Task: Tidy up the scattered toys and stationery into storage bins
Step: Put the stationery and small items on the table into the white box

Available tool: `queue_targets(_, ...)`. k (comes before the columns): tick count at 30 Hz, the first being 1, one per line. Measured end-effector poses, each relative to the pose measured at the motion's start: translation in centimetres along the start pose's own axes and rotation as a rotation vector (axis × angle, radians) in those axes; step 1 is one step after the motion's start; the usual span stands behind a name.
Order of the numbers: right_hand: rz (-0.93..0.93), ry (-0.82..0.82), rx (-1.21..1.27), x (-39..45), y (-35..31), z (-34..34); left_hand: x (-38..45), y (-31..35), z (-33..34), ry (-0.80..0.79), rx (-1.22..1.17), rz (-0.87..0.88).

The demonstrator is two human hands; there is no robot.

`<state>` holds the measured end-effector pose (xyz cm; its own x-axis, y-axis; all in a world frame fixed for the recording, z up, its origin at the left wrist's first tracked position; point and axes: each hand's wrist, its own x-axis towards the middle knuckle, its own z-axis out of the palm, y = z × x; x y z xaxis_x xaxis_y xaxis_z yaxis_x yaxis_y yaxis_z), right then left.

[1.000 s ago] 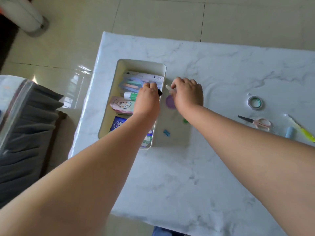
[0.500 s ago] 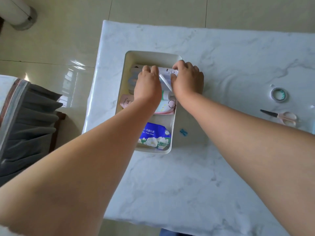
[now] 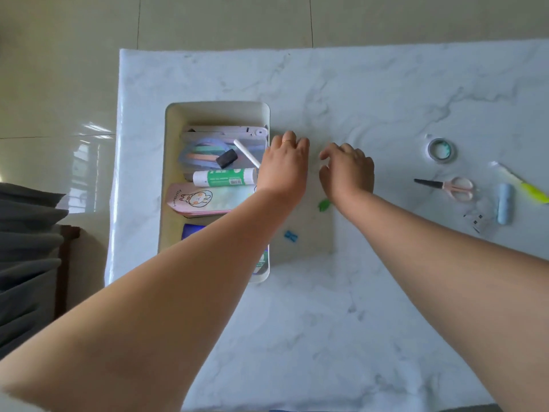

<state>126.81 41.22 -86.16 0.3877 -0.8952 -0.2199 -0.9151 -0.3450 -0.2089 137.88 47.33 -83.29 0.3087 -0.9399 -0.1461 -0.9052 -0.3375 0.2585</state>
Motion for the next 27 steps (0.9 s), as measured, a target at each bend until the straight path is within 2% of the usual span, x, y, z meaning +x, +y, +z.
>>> queue_targets(4,0.028,-0.057,0.04,-1.1,1.5,1.2,0.3,1.2,2.1,-0.074,0.066,0.061)
queue_targets(10,0.054,-0.088,0.133,-3.9,1.8,4.3,0.3,1.5,4.5,-0.215,0.167,-0.033)
queue_targets(13,0.089,-0.064,0.168,-4.4,1.6,5.1,0.7,1.7,5.1,-0.198,0.191,-0.032)
queue_targets(20,0.1,-0.118,0.265,-3.3,1.8,4.0,1.0,1.8,4.9,-0.225,0.106,-0.1)
queue_targets(27,0.059,-0.053,0.349,-1.3,-0.4,-0.2,1.7,2.4,0.5,-0.089,0.047,-0.023)
